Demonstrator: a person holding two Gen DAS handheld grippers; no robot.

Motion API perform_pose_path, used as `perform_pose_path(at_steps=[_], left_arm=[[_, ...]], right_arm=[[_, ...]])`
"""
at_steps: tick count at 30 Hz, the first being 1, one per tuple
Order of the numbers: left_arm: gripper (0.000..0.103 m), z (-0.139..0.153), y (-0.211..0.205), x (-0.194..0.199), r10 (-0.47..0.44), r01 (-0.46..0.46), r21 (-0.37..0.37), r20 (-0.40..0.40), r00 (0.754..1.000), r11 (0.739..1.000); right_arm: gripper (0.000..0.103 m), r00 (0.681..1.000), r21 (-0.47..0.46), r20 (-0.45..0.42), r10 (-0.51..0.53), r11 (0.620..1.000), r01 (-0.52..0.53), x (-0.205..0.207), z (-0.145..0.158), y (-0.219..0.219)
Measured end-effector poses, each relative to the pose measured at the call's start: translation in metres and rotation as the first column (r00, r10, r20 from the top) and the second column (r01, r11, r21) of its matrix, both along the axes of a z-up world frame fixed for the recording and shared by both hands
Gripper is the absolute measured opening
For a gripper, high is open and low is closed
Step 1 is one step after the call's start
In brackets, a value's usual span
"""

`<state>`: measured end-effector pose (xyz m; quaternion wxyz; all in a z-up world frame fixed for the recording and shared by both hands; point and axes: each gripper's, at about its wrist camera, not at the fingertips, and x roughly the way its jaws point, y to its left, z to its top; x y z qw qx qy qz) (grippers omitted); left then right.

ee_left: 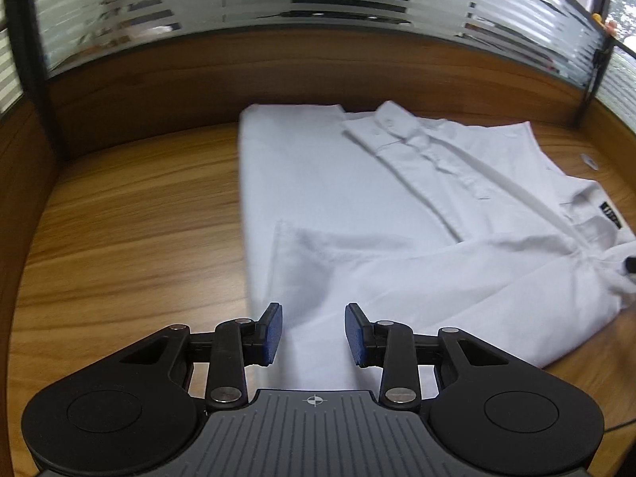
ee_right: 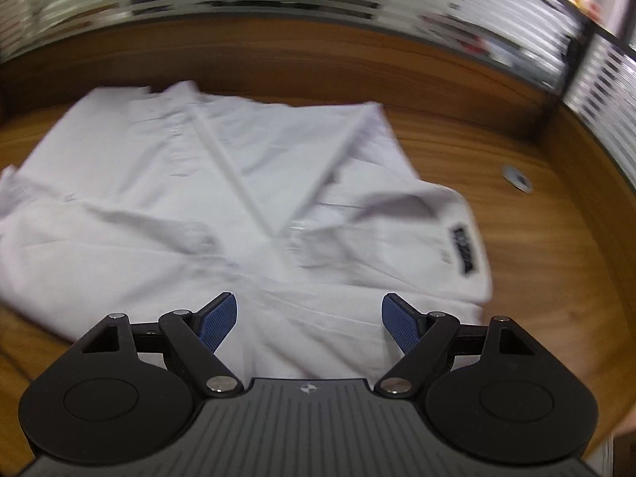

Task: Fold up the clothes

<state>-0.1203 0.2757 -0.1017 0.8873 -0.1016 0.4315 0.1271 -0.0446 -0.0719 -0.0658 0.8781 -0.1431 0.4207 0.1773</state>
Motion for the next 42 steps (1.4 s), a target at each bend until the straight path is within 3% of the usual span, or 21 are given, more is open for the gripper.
perform_pose_path(at_steps=[4,8,11,15,17,21,25,29,34,37,39,41,42], left_arm=[[0.037,-0.008,0.011,-0.009,0.033,-0.034,-0.037,-0.013,0.999,0.999],[0.036,-0.014,0.022,-0.006,0.051,-0.051,-0.107,-0.006,0.999,0.993],[0.036,-0.019,0.026,-0.001,0.062,-0.063,-0.129,-0.012,0.998,0.990],[0.004,-0.020,0.033,0.000,0.093,-0.096,-0.193,-0.026,0.995,0.976],[0.004,-0.012,0.037,-0.008,0.114,-0.116,-0.247,-0.021,0.993,0.962],[0.004,0.000,0.047,-0.029,0.174,-0.175,-0.329,-0.031,0.984,0.928],[0.004,-0.027,0.047,-0.027,0.208,-0.232,-0.270,-0.116,0.971,0.934],[0.004,-0.034,0.052,-0.022,0.239,-0.258,-0.267,-0.101,0.966,0.929],[0.005,-0.010,0.044,-0.024,0.209,-0.211,-0.195,-0.032,0.977,0.958],[0.006,0.007,0.031,-0.024,0.151,-0.143,-0.171,0.031,0.988,0.975],[0.006,0.008,0.020,-0.016,0.085,-0.078,-0.161,0.034,0.996,0.984],[0.006,0.001,0.010,-0.007,0.025,-0.024,-0.142,0.001,1.000,0.990],[0.006,-0.004,0.005,-0.003,-0.004,0.001,-0.131,-0.020,1.000,0.991]], right_arm=[[0.085,0.986,0.002,0.040,-0.159,0.987,0.159,0.013,-0.001,-0.035],[0.079,0.974,0.016,0.009,-0.226,0.974,0.225,0.022,-0.010,-0.060],[0.069,0.973,0.038,-0.023,-0.230,0.972,0.231,0.026,-0.015,-0.066],[0.052,0.977,0.047,-0.050,-0.207,0.977,0.210,0.031,-0.019,-0.065],[0.044,0.982,0.033,-0.058,-0.181,0.982,0.183,0.033,-0.019,-0.060],[0.044,0.984,0.006,-0.065,-0.167,0.986,0.168,0.037,-0.022,-0.056],[0.044,0.983,-0.030,-0.096,-0.158,0.987,0.156,0.044,-0.036,-0.051],[0.051,0.976,-0.035,-0.139,-0.165,0.986,0.161,0.056,-0.056,-0.052],[0.052,0.976,-0.001,-0.114,-0.186,0.982,0.187,0.050,-0.040,-0.060],[0.051,0.980,0.027,-0.019,-0.198,0.980,0.198,0.031,-0.017,-0.063],[0.036,0.980,0.052,0.032,-0.196,0.980,0.194,0.020,-0.007,-0.062],[0.013,0.983,0.060,0.024,-0.181,0.982,0.179,0.015,-0.010,-0.062],[0.012,0.985,0.064,0.020,-0.173,0.983,0.172,0.013,-0.011,-0.061]])
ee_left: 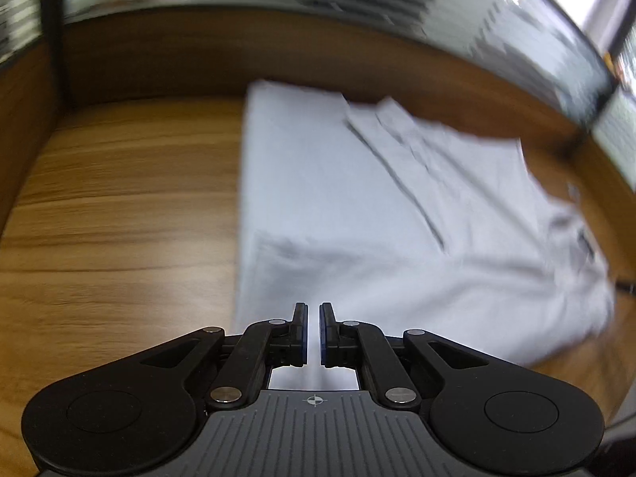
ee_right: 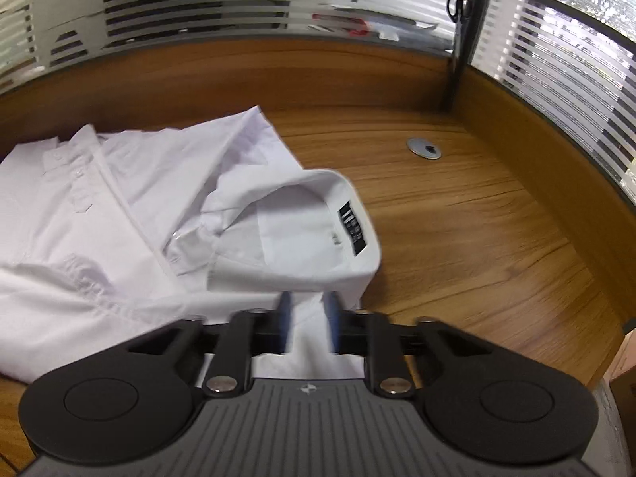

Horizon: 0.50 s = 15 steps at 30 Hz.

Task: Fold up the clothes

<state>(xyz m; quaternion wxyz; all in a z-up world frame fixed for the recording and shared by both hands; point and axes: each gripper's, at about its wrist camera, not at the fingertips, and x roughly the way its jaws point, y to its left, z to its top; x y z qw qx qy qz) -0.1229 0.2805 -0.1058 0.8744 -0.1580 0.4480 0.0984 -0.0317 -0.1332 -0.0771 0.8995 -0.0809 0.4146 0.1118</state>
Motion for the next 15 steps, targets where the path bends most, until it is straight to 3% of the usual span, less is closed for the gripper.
perform_pose_path(at_steps=[6,9,12,15], left_arm=[[0.012,-0.024,-0.009,0.000,-0.098,0.102,0.057,-0.077,0.992,0.993],[0.012,-0.023,-0.006,-0.007,-0.090,0.094,0.050,-0.088,0.992,0.994],[0.012,-0.024,-0.008,-0.014,-0.063,0.067,0.044,-0.079,0.995,0.997],[0.012,-0.024,-0.011,-0.017,-0.054,0.060,0.058,-0.086,0.995,0.997]], right_arm=[[0.013,0.992,-0.084,-0.127,-0.004,0.996,-0.007,0.005,-0.044,0.000],[0.015,0.994,-0.063,-0.109,-0.017,0.998,0.010,0.007,-0.035,0.000],[0.033,0.997,-0.011,-0.069,0.038,0.999,-0.039,0.000,-0.017,0.010],[0.034,0.988,0.041,-0.072,0.135,0.990,-0.133,-0.008,-0.010,0.034]])
